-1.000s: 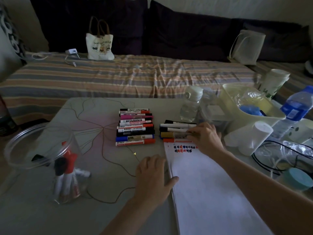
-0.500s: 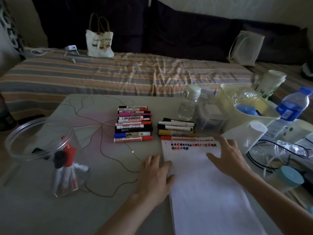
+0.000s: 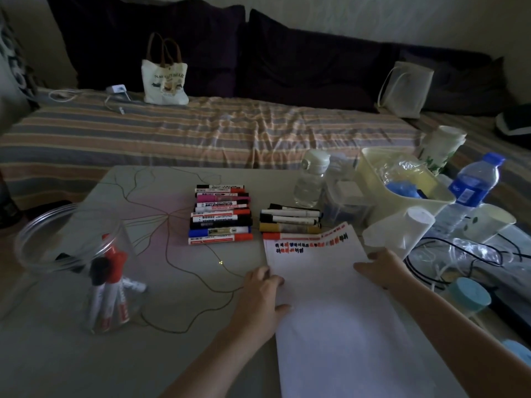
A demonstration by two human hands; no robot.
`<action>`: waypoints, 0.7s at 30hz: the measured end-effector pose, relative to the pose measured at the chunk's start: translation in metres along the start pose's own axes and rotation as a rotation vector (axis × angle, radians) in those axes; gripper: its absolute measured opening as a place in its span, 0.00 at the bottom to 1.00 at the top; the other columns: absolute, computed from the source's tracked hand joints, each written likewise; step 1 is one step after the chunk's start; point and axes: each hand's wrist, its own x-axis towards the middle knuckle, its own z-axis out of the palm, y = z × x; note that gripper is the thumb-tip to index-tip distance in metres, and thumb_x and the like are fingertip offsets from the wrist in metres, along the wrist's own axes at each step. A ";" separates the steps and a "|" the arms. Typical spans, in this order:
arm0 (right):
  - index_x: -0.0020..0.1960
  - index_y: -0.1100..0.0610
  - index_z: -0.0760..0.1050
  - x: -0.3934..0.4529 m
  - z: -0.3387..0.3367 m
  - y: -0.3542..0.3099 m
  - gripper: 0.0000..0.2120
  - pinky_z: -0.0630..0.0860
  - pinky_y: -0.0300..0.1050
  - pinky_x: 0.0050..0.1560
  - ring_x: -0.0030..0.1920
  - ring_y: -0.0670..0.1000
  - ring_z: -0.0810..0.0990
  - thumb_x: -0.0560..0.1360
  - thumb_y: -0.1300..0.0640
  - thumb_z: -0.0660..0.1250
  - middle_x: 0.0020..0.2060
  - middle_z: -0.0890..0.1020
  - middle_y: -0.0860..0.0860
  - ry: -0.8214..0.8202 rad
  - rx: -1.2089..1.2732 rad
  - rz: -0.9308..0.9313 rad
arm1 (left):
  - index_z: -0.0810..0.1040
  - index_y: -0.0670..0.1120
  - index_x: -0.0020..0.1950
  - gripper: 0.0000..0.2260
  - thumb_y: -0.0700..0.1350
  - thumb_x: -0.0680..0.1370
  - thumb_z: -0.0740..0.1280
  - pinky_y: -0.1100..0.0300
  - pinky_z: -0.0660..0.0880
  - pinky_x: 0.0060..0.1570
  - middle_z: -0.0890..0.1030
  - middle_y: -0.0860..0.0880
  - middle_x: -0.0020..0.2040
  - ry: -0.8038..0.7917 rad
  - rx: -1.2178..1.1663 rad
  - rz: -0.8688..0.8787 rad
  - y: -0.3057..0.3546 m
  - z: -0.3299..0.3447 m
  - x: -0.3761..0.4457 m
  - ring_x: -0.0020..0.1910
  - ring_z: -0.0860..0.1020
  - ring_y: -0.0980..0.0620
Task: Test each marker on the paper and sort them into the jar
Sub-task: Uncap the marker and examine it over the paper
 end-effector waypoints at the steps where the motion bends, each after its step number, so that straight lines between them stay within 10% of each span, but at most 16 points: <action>1: 0.57 0.65 0.79 0.004 0.002 0.000 0.17 0.80 0.48 0.46 0.45 0.58 0.82 0.72 0.57 0.71 0.46 0.83 0.59 -0.021 0.000 0.002 | 0.71 0.48 0.70 0.24 0.52 0.76 0.70 0.67 0.60 0.65 0.66 0.52 0.69 0.000 -0.004 0.000 -0.001 0.000 0.000 0.69 0.62 0.54; 9: 0.45 0.55 0.79 0.000 0.002 0.011 0.05 0.69 0.37 0.28 0.32 0.47 0.77 0.74 0.54 0.70 0.38 0.81 0.52 -0.011 -0.089 -0.092 | 0.73 0.48 0.67 0.22 0.53 0.75 0.70 0.70 0.62 0.59 0.66 0.52 0.66 0.070 -0.032 0.011 -0.005 -0.004 0.003 0.66 0.66 0.54; 21: 0.39 0.59 0.83 -0.037 -0.006 0.047 0.09 0.82 0.49 0.38 0.35 0.56 0.85 0.72 0.54 0.73 0.33 0.85 0.56 -0.076 0.066 -0.052 | 0.65 0.53 0.74 0.23 0.55 0.80 0.62 0.58 0.56 0.73 0.52 0.54 0.79 -0.022 0.056 0.070 -0.002 -0.017 -0.005 0.77 0.50 0.53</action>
